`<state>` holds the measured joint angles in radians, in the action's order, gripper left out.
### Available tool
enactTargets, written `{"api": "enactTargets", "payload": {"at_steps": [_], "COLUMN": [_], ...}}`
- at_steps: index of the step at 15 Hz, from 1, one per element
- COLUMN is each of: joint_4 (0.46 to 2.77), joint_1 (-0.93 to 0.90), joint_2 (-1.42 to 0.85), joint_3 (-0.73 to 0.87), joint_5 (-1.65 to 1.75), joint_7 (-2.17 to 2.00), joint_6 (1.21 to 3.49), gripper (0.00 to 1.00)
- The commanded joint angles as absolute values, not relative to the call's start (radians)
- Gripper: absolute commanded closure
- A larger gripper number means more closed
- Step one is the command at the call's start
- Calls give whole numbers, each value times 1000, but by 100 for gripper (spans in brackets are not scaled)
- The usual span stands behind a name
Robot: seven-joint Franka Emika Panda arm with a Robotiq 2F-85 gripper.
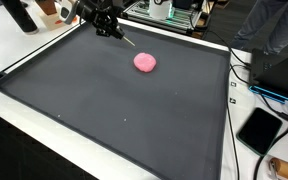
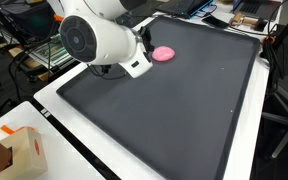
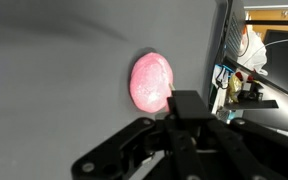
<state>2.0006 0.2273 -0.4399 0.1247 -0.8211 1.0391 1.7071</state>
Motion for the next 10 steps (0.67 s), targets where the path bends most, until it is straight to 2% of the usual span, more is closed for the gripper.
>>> {"api": "enactTargets", "payload": {"at_steps": [1, 10], "joint_4": [1986, 1998], "joint_1": [239, 207], "joint_2": [-459, -449], "joint_3": [114, 103], "joint_5": [-865, -910], "joint_7": [988, 821], "joint_6": [1730, 1904], "gripper": [97, 97]}}
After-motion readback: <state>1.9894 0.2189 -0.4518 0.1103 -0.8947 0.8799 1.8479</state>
